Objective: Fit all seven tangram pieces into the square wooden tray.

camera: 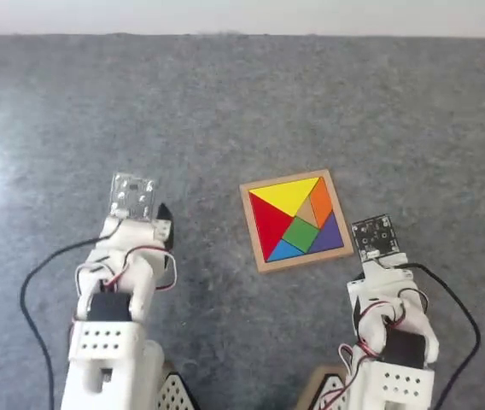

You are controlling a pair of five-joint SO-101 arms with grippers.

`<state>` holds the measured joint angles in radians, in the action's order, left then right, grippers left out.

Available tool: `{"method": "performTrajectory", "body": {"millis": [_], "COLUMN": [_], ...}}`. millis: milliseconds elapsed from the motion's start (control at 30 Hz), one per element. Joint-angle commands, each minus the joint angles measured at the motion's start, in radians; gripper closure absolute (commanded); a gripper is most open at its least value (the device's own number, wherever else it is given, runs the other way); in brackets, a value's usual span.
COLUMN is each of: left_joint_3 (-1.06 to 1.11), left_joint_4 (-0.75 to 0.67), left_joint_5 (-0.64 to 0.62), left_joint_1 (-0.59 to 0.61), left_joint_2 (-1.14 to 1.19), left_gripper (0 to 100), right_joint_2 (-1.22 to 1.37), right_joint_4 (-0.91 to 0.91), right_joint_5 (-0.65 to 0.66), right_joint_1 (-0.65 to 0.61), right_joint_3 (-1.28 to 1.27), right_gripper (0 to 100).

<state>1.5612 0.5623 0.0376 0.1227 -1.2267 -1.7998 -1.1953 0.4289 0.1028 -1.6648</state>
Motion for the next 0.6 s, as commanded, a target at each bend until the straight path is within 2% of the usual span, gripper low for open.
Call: {"method": "performTrajectory", "body": {"millis": [0,100,233,467,567], "left_joint_3": [0.058,0.130,0.128,0.128,0.128], "left_joint_4": [-0.028,-0.023,0.080,0.390,0.457], "left_joint_5": [0.012,0.014,0.012,0.014,0.014], "left_joint_1": [0.034,0.043,0.044,0.048,0.046], "left_joint_2": [-0.106,-0.195,-0.281,-0.381,-0.425], "left_gripper": [91,91,91,91,91], "right_joint_2": [-0.016,-0.016,-0.007,-0.005,-0.005], "right_joint_4": [-0.013,-0.013,-0.016,-0.016,-0.016], "right_joint_5": [0.011,0.011,0.017,0.015,0.015], "right_joint_1": [-0.007,-0.007,-0.007,-0.008,-0.010], "right_joint_3": [-0.020,-0.020,-0.020,-0.020,-0.020], "right_gripper": [98.9,98.9,99.1,99.1,99.1]}}
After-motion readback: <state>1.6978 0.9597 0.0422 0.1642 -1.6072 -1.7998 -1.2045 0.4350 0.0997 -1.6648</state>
